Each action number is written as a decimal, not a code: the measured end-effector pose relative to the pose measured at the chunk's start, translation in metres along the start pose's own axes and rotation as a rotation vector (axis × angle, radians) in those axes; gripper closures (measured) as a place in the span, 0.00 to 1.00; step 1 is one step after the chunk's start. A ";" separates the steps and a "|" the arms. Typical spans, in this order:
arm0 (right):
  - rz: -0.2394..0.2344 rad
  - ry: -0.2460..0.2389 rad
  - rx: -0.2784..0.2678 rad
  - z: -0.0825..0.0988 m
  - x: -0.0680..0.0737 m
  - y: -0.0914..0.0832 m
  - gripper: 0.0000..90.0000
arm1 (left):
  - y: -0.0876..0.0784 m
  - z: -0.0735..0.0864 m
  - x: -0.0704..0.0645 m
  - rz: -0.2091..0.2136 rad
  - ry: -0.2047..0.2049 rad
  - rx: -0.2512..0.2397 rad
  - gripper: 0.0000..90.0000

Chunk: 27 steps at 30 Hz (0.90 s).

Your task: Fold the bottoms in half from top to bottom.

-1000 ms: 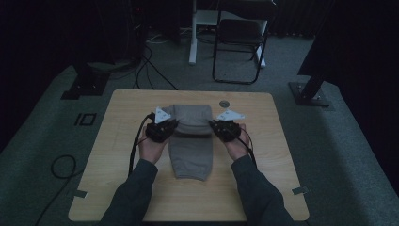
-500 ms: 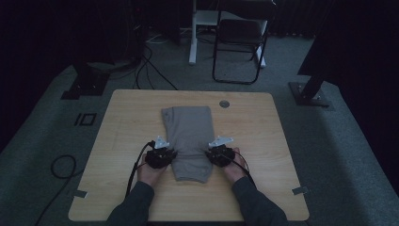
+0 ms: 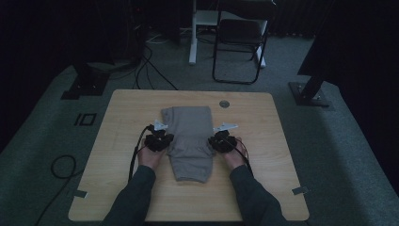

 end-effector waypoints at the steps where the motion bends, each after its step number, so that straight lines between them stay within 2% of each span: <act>1: 0.000 0.000 0.000 0.000 0.000 0.000 0.92 | 0.005 0.001 -0.001 0.001 0.003 0.012 0.95; 2: 0.014 0.011 0.024 0.002 -0.002 0.010 0.93 | 0.015 0.004 -0.001 -0.002 0.010 0.039 0.95; 4: 0.028 0.019 0.044 0.005 -0.003 0.016 0.94 | 0.023 0.008 -0.002 -0.006 0.012 0.065 0.96; 7: 0.015 0.035 0.035 0.004 -0.004 0.017 0.94 | 0.027 0.010 -0.004 -0.004 0.020 0.062 0.96; 9: -0.010 0.031 0.028 0.005 -0.003 0.017 0.92 | 0.027 0.009 -0.004 -0.003 0.020 0.061 0.95; 14: -0.072 0.057 0.001 0.006 -0.001 0.014 0.90 | 0.019 0.010 -0.009 0.030 0.024 0.023 0.93; 15: -0.072 0.057 0.001 0.006 -0.001 0.014 0.90 | 0.019 0.010 -0.009 0.030 0.024 0.023 0.93; 17: -0.097 0.059 -0.009 0.006 0.001 0.011 0.89 | 0.012 0.011 -0.014 0.054 0.034 -0.006 0.93; 27: -0.154 0.015 -0.055 0.006 0.008 -0.006 0.83 | -0.004 0.021 -0.027 0.117 0.054 -0.058 0.92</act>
Point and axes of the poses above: each handheld gripper's, and its own axes: y roughly forward along the jaws, z roughly out of its underside, x roughly to its left, the point moved 6 cm from there along y, roughly forward along the jaws, and after that the axes turned 1 degree about x, right-handed, at the moved point
